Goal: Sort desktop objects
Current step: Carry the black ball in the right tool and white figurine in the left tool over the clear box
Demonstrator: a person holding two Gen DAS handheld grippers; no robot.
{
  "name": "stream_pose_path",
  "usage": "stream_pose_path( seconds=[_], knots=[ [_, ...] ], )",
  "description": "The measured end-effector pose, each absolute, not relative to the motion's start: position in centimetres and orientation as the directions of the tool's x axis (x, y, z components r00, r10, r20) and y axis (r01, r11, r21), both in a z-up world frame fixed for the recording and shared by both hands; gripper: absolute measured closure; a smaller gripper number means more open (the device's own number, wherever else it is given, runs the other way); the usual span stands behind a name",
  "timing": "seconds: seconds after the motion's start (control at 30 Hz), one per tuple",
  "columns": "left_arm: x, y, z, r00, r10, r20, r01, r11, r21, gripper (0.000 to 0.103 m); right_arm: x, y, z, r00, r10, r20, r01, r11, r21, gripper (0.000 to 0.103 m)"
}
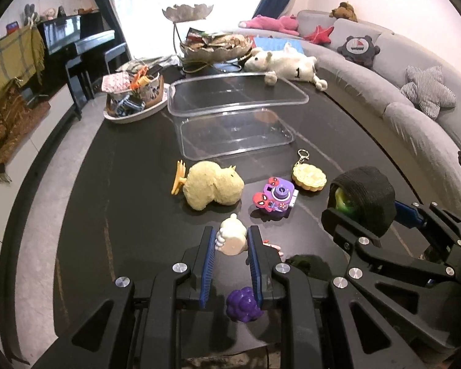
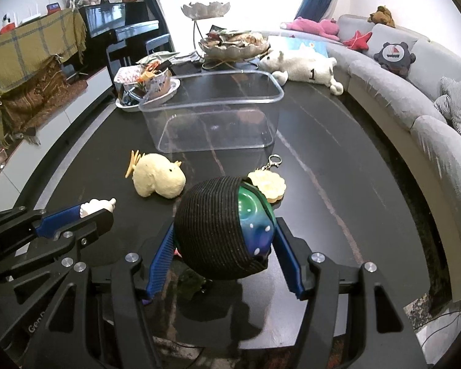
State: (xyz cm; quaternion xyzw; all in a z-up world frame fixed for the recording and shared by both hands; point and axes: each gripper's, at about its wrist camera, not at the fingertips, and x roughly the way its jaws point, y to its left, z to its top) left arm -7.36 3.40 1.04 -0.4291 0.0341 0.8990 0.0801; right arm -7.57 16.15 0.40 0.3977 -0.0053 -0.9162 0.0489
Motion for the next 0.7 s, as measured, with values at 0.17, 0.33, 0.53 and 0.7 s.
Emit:
stream_pose_path(
  seconds=[0.17, 0.33, 0.53, 0.7],
  knots=[
    [-7.0, 3.4, 2.0, -0.631, 0.110, -0.768, -0.166, -0.986, -0.005, 0.084, -7.0, 16.2, 1.6, -0.690, -0.091, -0.718, 0.082, -0.996, 0.048, 0.044],
    [-7.1, 3.4, 2.8, -0.632, 0.110, -0.767, -0.159, -0.987, -0.010, 0.084, -7.0, 16.2, 2.7, -0.698, -0.096, -0.709, 0.085, -0.995, 0.052, 0.044],
    [-7.6, 3.4, 3.7, -0.642, 0.101, -0.760, -0.154, -0.988, -0.001, 0.084, -7.5, 16.4, 3.5, -0.701, -0.108, -0.705, 0.090, -0.994, 0.062, 0.044],
    [-8.4, 3.4, 4.4, -0.647, 0.094, -0.756, -0.147, -0.989, 0.002, 0.084, -8.3, 16.2, 4.3, -0.705, -0.102, -0.702, 0.093, -0.994, 0.051, 0.044]
  ],
)
